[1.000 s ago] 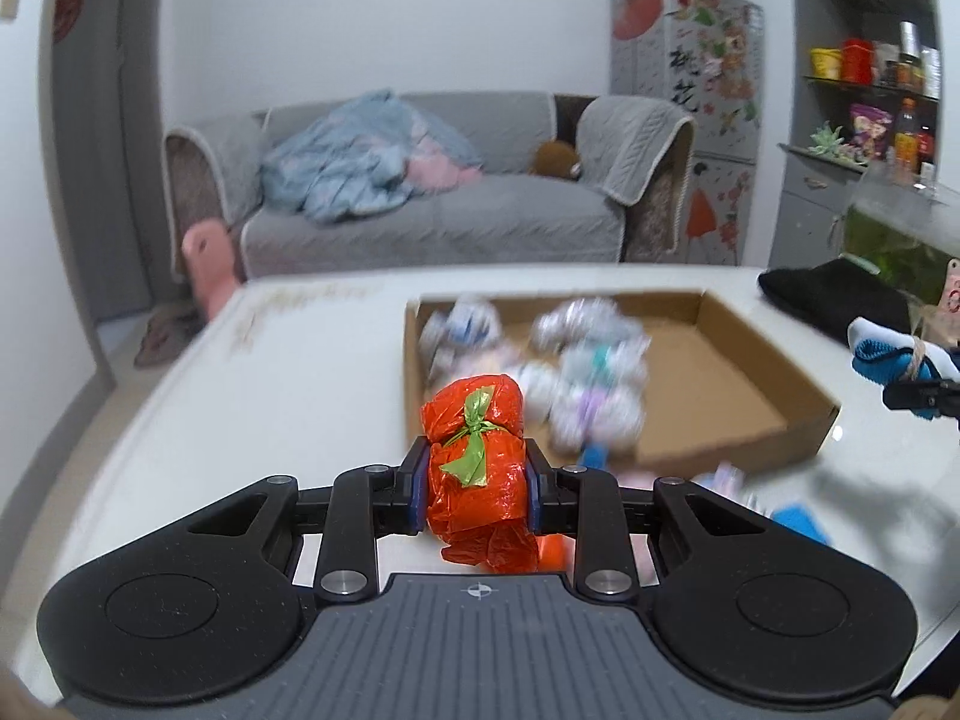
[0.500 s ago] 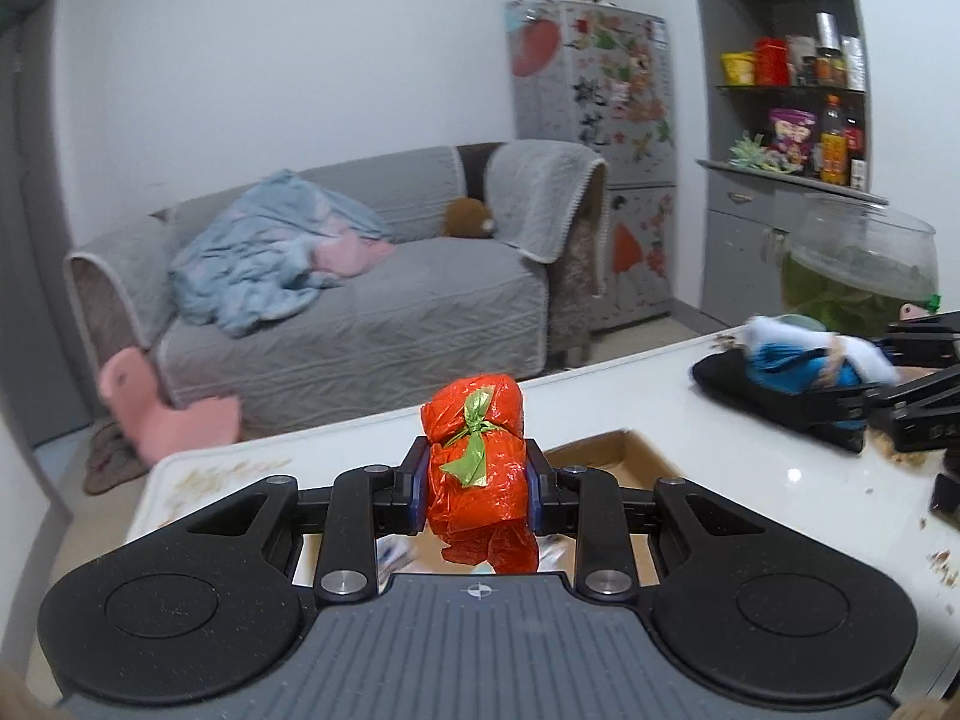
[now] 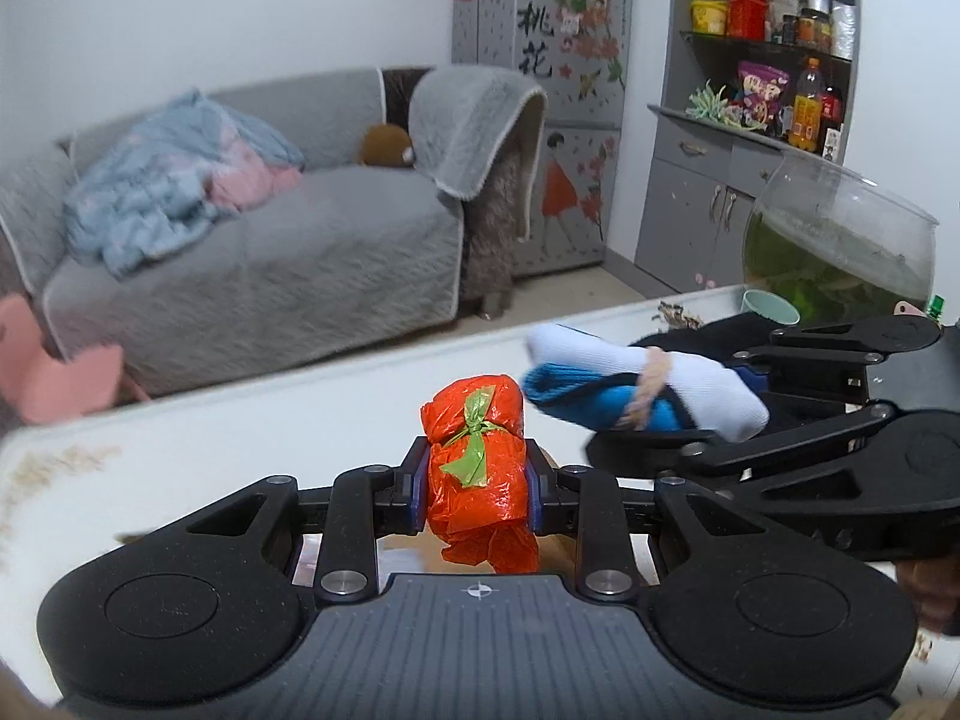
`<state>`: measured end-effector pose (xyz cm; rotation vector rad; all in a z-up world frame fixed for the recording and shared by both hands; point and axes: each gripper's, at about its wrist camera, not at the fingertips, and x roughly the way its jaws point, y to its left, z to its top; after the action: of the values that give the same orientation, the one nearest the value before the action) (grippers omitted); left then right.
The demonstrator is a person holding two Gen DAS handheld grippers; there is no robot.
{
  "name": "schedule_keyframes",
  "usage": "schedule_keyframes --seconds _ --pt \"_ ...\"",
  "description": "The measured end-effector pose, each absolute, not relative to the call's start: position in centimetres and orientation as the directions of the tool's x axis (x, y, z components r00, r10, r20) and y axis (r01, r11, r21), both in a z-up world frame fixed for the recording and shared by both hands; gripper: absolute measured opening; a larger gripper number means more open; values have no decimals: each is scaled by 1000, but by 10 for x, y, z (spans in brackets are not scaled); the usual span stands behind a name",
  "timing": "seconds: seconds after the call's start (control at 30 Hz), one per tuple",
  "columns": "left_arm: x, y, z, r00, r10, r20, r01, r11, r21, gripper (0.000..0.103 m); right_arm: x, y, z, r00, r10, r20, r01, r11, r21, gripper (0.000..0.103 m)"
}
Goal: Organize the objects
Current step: 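Carry both items over the tray and lower them inside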
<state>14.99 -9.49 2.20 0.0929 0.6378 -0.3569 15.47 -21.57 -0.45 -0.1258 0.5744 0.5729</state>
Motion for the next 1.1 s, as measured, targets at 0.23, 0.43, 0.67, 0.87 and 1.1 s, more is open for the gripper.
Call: schedule_keyframes --seconds 0.23,0.43,0.67,0.87,1.1 --pt "180 -93 -25 717 -285 -637 333 942 -47 35 180 -223 -33 673 429 -602 -505 862 48 44" --pt "193 -92 -62 679 -264 -685 333 942 -33 35 185 -218 -42 660 419 -624 -498 865 54 44" --pt "196 -83 -78 681 -189 -708 327 943 62 35 186 -197 -51 624 439 -646 -533 844 58 44" --pt "199 -73 -80 678 -173 -714 321 944 76 35 193 -181 -67 586 442 -679 -557 828 59 44" --pt "205 -67 -83 668 -162 -727 307 949 71 36 200 -176 -71 567 436 -699 -574 817 45 44"
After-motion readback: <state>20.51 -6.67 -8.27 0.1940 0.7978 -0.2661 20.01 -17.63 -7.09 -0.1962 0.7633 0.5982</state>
